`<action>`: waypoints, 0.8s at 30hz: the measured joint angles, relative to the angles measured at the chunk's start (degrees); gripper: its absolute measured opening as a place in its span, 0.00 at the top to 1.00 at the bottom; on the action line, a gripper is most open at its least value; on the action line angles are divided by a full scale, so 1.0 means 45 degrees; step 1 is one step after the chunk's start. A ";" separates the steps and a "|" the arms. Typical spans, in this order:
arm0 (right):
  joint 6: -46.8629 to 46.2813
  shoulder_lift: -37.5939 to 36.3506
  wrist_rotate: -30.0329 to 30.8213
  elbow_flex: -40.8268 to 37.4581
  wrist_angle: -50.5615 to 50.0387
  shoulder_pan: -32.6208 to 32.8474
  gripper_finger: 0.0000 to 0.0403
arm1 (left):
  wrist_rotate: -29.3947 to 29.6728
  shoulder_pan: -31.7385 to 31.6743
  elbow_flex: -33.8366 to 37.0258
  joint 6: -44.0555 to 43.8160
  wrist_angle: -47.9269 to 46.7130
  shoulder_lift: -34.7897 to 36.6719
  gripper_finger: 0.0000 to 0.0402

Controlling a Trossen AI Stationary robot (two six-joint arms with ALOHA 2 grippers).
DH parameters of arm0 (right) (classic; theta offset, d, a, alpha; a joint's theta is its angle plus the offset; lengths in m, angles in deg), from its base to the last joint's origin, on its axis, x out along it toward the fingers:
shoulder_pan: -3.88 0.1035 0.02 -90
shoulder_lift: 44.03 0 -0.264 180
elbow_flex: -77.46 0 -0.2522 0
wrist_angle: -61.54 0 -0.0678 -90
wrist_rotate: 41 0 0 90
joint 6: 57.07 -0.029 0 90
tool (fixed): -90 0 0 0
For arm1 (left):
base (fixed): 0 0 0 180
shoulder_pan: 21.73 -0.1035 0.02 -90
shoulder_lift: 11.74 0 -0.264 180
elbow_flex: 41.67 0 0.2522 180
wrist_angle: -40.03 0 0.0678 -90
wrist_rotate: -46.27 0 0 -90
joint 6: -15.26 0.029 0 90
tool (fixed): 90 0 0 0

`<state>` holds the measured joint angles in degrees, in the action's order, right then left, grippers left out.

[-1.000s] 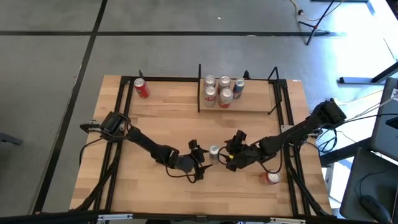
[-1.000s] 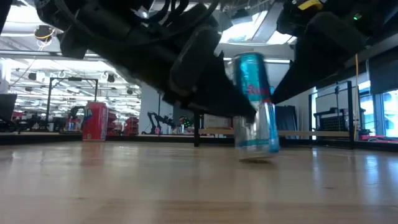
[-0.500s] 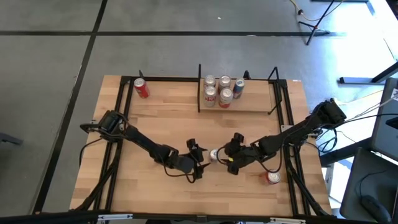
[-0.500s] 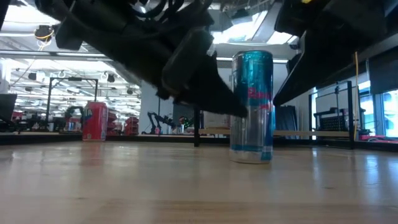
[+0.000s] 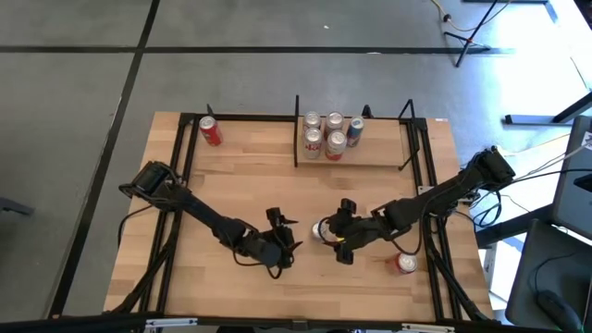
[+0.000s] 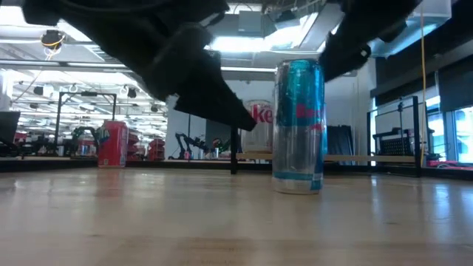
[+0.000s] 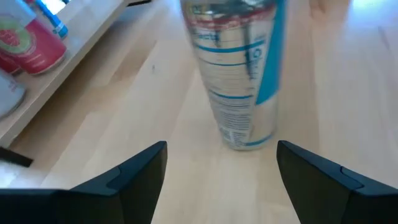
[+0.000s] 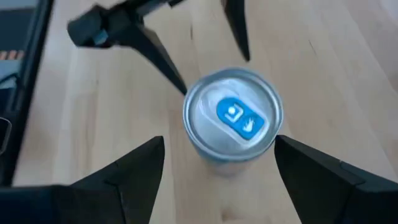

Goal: Place canned beverage on shelf
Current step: Put the blue soda can on the shelf aligned with the other blue soda can

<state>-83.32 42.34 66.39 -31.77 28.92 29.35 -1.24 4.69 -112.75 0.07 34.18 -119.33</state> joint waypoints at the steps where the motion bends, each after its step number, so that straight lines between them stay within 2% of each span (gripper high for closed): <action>1: 0.0112 0.0000 0.0025 0.0015 0.0178 0.0000 0.27 | -0.0024 0.0075 0.0000 0.0101 -0.0006 0.0000 0.28; 8: 0.0508 0.0591 0.1194 -0.0126 0.1029 0.0000 0.27 | -0.0084 0.0216 0.0000 0.0124 -0.0031 -0.0010 0.28; 15: 0.1667 0.1519 0.1447 -0.0137 0.2140 0.0000 0.27 | -0.0084 0.0195 0.0000 0.0143 -0.0045 -0.0019 0.28; 19: 0.2020 0.1794 0.2063 -0.0141 0.2626 0.0000 0.27 | -0.0085 0.0187 0.0000 0.0161 -0.0045 -0.0019 0.28; 21: 0.1985 0.1802 0.2205 -0.0138 0.2736 0.0000 0.30 | -0.0086 0.0194 0.0000 0.0161 -0.0047 -0.0027 0.28; 24: 0.1950 0.1767 0.2599 -0.0141 0.2711 0.0005 0.42 | -0.0128 0.0236 0.0000 0.0130 -0.0050 -0.0028 0.28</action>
<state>-74.54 50.29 78.08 -32.40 41.12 29.37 -1.82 5.75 -112.75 0.66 33.95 -119.46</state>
